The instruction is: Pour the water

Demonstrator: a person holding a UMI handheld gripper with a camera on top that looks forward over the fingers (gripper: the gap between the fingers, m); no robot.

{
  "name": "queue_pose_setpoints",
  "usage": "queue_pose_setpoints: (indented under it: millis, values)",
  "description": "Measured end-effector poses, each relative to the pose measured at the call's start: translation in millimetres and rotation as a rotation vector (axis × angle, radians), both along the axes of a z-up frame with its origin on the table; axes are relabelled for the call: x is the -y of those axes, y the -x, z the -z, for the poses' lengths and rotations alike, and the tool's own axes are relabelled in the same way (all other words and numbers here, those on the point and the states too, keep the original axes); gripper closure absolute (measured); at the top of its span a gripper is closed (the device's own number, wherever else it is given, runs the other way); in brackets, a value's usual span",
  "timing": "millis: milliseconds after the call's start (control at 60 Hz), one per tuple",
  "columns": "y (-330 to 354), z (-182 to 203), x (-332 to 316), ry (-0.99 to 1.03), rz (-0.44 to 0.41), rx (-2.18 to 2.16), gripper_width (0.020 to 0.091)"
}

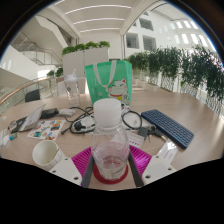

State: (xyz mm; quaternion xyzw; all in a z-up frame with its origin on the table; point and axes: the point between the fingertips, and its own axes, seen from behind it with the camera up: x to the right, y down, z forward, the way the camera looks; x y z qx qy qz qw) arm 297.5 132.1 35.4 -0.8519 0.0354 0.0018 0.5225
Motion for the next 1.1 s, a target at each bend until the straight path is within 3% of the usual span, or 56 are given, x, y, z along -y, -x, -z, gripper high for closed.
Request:
queue_pose_setpoints:
  millis: [50,83,183,333,467,483,650,850,1017,1100]
  values:
    - [0.9,-1.6,13.0,0.034,0.014,-0.011,0.0318]
    - [2.5,-2.3,23.0,0.036,0.018,-0.021,0.0248]
    - [12.0,-12.6,67.1,0.08,0.018,-0.04,0.0266]
    - [31.2,-59.0,160.0,0.105,0.057,-0.015,0.0266]
    - [89.5,-110.5,237.4,0.102,0.106,-0.038,0.0265]
    - [81.8,-117.6,254.8,0.095,0.095,-0.052,0.0265]
    - [232.2,-183.9,323.9,0.075,0.037,-0.11,0.0266]
    - [362.7,-233.8,394.2,0.05,-0.09,0.012,0.0267]
    - [409.8,-254.0,442.7,0.059,-0.117,0.02,0.0299]
    - [417.9,-263.0,453.1,0.045,-0.097,0.007,0.027]
